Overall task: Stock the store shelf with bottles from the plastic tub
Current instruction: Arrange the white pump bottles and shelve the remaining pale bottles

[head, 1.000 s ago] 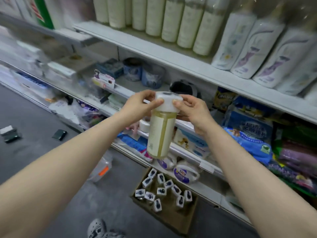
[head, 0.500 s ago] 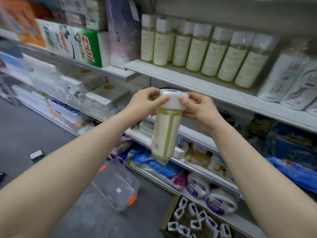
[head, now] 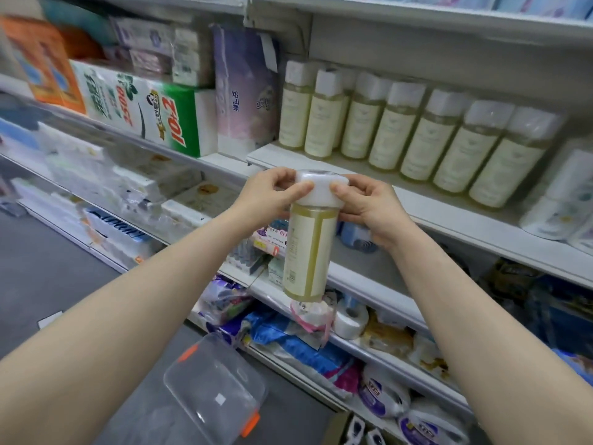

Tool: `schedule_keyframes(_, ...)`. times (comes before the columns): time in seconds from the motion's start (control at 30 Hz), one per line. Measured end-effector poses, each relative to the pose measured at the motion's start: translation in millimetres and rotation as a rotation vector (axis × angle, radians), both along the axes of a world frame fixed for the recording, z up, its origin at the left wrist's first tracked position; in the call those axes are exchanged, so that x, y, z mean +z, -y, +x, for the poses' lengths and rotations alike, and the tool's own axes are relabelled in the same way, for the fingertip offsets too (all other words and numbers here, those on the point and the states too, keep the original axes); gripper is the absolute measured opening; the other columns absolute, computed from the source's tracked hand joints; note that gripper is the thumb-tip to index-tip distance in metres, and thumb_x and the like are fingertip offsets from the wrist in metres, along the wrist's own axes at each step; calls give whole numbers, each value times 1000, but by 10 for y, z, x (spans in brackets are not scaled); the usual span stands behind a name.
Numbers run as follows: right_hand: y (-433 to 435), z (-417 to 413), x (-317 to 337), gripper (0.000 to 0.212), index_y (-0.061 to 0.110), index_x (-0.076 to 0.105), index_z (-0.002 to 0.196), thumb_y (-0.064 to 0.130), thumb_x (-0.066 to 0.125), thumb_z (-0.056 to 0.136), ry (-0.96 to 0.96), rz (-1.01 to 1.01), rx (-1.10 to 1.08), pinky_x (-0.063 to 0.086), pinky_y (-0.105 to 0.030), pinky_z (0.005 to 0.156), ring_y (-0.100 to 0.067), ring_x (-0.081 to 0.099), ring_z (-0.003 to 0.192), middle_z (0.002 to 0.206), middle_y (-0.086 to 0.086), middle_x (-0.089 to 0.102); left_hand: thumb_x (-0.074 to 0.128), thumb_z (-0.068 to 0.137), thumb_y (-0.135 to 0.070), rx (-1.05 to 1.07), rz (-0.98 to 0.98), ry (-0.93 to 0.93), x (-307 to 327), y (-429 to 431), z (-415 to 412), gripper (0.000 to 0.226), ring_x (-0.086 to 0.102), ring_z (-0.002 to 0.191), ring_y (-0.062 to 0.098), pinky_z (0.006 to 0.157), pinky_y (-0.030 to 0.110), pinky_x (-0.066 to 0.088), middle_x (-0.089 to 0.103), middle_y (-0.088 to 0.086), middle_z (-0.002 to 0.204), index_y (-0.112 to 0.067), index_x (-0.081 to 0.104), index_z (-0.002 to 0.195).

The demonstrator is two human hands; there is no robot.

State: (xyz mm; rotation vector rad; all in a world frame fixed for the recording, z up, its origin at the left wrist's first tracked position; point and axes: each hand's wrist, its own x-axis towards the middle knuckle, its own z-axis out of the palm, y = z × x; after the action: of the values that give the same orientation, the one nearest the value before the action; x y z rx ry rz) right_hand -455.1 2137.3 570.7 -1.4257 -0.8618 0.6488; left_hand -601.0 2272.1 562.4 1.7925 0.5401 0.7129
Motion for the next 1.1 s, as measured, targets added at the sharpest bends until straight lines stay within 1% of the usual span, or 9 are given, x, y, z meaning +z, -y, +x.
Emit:
schedule_keyframes(0.17, -401, 228, 56, 29, 8, 64, 121, 18, 67, 94, 9, 11, 2, 60, -27, 75, -10, 73, 90, 97, 4, 75, 69, 90, -34, 32, 42, 20, 50, -354, 199, 40, 67, 102, 18, 75, 34, 62, 66, 9, 113, -12, 60, 123)
schedule_keyframes(0.23, -520, 282, 84, 30, 7, 64, 122, 18, 68, 94, 18, 9, 2, 60, -27, 76, -11, 73, 92, 100, 3, 75, 70, 90, -34, 32, 23, 23, 62, -486, 256, 43, 66, 105, 22, 78, 38, 62, 65, 11, 115, -11, 59, 125)
schedule_keyframes(0.33, -686, 350, 108, 32, 6, 64, 123, 18, 69, 93, 20, 9, -21, 60, -27, 74, -15, 73, 95, 103, 0, 75, 71, 90, -33, -3, 4, 43, 95, -653, 337, 30, 67, 103, 23, 79, 44, 61, 66, 11, 114, -17, 62, 114)
schedule_keyframes(0.47, -874, 427, 170, 25, 9, 67, 115, 19, 69, 92, 29, 27, -80, 61, -30, 76, -20, 73, 98, 102, -2, 76, 72, 89, -28, -75, -14, 91, 179, -930, 474, 17, 67, 84, 13, 68, 31, 61, 63, 1, 93, -19, 64, 101)
schedule_keyframes(0.57, -966, 445, 239, 21, 12, 68, 112, 19, 69, 92, 28, 51, -136, 60, -27, 73, -18, 74, 95, 98, 1, 77, 76, 86, -32, -130, -4, 97, 230, -1165, 604, 15, 69, 87, 17, 72, 38, 62, 64, -2, 87, -24, 67, 95)
schedule_keyframes(0.63, -1045, 441, 295, 24, 10, 68, 114, 19, 69, 92, 42, 66, -196, 60, -27, 72, -17, 74, 93, 98, 1, 77, 76, 85, -33, -173, 3, 102, 297, -1304, 678, 14, 70, 87, 15, 69, 31, 60, 66, 0, 90, -26, 68, 94)
schedule_keyframes(0.73, -1200, 427, 406, 30, 7, 66, 119, 18, 70, 92, 69, 90, -274, 60, -27, 72, -19, 74, 93, 102, -3, 76, 75, 86, -31, -252, -11, 135, 402, -1524, 780, 14, 71, 88, 13, 72, 32, 61, 68, 2, 94, -25, 68, 98)
schedule_keyframes(0.87, -1393, 383, 565, 32, 11, 65, 120, 20, 72, 91, 113, 108, -393, 60, -28, 76, -17, 74, 97, 107, -4, 75, 72, 89, -28, -361, -23, 173, 558, -1801, 905, 19, 70, 95, 15, 79, 38, 62, 69, 13, 113, -21, 69, 106)
schedule_keyframes(1.1, -1500, 366, 785, 25, 10, 66, 113, 19, 73, 90, 98, 150, -619, 61, -30, 78, -18, 74, 95, 100, -2, 75, 66, 94, -29, -524, 39, 209, 789, -1960, 1214, 32, 67, 107, 24, 84, 39, 60, 67, 14, 117, -13, 64, 122)
